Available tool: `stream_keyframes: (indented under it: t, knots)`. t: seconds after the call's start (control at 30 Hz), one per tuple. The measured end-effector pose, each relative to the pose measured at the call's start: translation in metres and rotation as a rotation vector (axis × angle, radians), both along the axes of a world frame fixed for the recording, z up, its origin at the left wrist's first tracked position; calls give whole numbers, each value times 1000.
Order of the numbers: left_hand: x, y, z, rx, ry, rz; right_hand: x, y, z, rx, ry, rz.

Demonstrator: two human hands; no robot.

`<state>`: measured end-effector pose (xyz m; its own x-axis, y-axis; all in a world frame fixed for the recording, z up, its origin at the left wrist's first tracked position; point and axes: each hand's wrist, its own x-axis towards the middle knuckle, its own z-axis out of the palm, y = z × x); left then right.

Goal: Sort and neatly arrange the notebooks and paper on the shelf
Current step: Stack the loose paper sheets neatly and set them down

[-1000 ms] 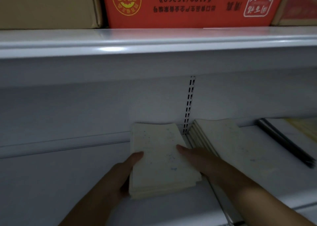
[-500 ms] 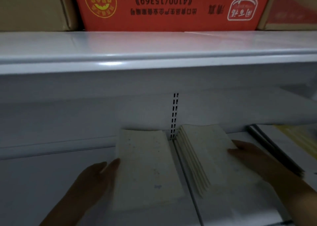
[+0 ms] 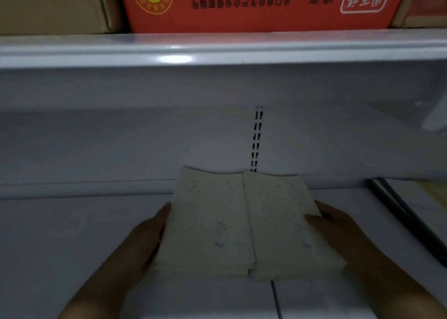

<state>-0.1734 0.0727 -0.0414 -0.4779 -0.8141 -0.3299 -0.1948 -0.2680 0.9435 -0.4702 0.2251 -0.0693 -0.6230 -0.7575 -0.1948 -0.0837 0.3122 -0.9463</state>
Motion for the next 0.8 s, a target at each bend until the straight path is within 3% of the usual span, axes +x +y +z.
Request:
stream_keyframes:
  t: [0.07,0.17,0.27,0.43,0.57,0.63,0.8]
  knots:
    - [15,0,5,-92,-94,-214,0,4,2,66,81,92]
    - [12,9,19,-232,-539,-476,-4,9,2,296,191,272]
    - [-3,19,9,-564,-803,-463,-5,15,5,290,210,436]
    - [-5,27,-2,-883,-916,-289,-1,35,10,423,383,527]
    - [-46,46,5,-1229,-928,-599,4,34,2,497,604,564]
    - [-67,46,-7,-1276,-904,-720,5,32,0,482,689,546]
    - [-76,34,-24,-1322,-935,-653,2,31,-4,378,701,485]
